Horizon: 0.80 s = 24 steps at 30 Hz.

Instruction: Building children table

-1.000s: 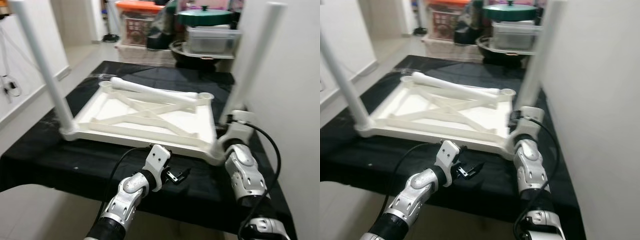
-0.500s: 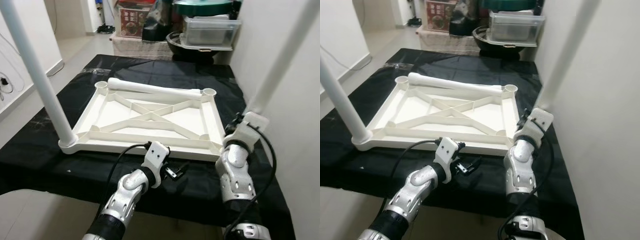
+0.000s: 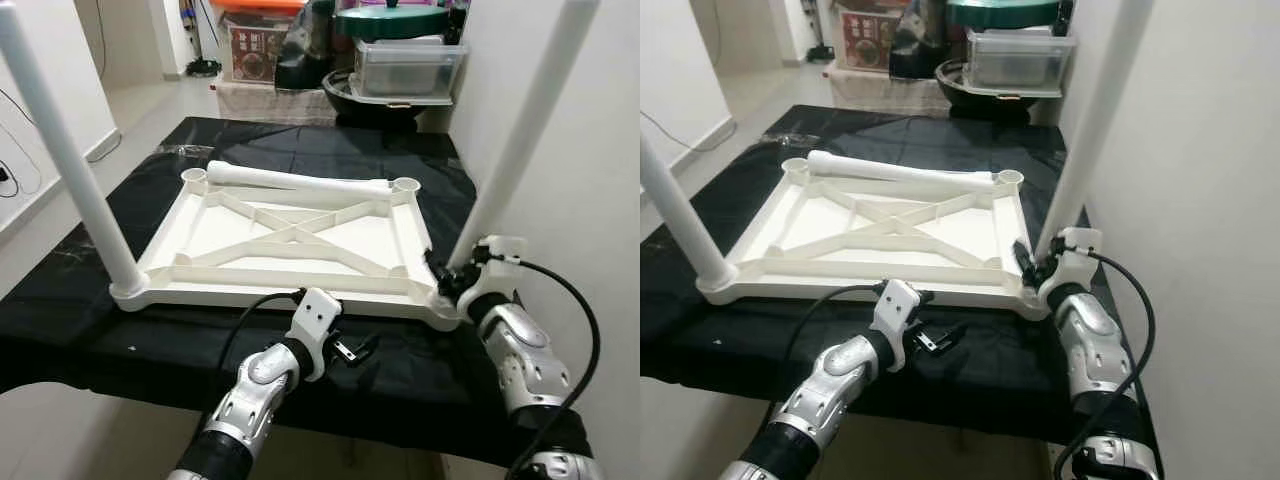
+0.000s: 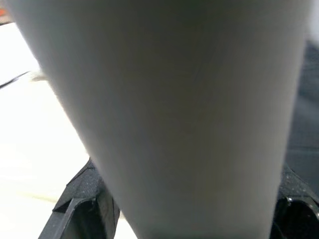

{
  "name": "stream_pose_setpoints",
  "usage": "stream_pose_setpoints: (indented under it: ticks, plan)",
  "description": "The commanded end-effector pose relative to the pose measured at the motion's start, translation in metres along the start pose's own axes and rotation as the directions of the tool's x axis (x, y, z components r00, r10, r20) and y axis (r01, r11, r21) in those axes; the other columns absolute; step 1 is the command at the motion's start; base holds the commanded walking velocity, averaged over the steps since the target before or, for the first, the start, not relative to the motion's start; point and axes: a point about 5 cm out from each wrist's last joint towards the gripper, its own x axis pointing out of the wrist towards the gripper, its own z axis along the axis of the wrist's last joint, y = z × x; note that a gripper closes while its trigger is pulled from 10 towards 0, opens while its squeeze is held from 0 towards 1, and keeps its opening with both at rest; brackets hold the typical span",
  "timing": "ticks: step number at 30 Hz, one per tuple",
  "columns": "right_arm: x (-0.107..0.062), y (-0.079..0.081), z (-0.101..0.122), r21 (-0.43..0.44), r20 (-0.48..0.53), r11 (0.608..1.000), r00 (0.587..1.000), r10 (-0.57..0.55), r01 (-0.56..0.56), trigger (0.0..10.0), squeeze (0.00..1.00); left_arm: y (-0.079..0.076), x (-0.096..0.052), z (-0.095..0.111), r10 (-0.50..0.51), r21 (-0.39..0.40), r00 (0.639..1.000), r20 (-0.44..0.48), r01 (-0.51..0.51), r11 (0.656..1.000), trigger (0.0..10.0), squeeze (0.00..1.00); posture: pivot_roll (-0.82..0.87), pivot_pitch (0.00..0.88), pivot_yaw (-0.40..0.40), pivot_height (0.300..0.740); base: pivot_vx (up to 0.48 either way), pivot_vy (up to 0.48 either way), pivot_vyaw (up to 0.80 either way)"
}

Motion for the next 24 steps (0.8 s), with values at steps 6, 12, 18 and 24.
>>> stream_pose_setpoints:
  ticks: [6,12,18,24]
  plan:
    - [-0.006,0.039,0.01,-0.005,-0.016,0.839,0.839,0.544,-0.544,10.0,0.0,-0.001,0.0,-0.003,-0.003,0.014,1.0,-0.014,0.003,1.0,10.0,0.0,0.11,0.0,-0.074,0.74,0.0,0.0,0.0]
    - [-0.006,0.049,0.031,-0.014,0.01,0.703,0.703,0.711,-0.711,10.0,0.0,-0.002,0.001,-0.003,-0.004,0.012,1.0,-0.013,0.005,1.0,10.0,0.0,0.11,0.0,-0.074,0.74,0.0,0.0,0.0]
    - [-0.002,0.052,0.027,-0.014,-0.035,0.692,0.692,0.721,-0.722,0.0,0.0,-0.002,0.001,-0.003,-0.005,0.011,1.0,-0.012,0.005,1.0,10.0,0.0,0.12,0.0,-0.075,0.74,0.0,0.0,0.0]
    - [0.002,0.042,0.005,-0.016,-0.069,0.811,0.81,0.583,-0.585,0.0,0.0,-0.002,0.001,-0.003,0.0,0.008,1.0,-0.009,0.001,1.0,10.0,0.0,0.11,0.0,-0.074,0.74,0.0,0.0,0.0]
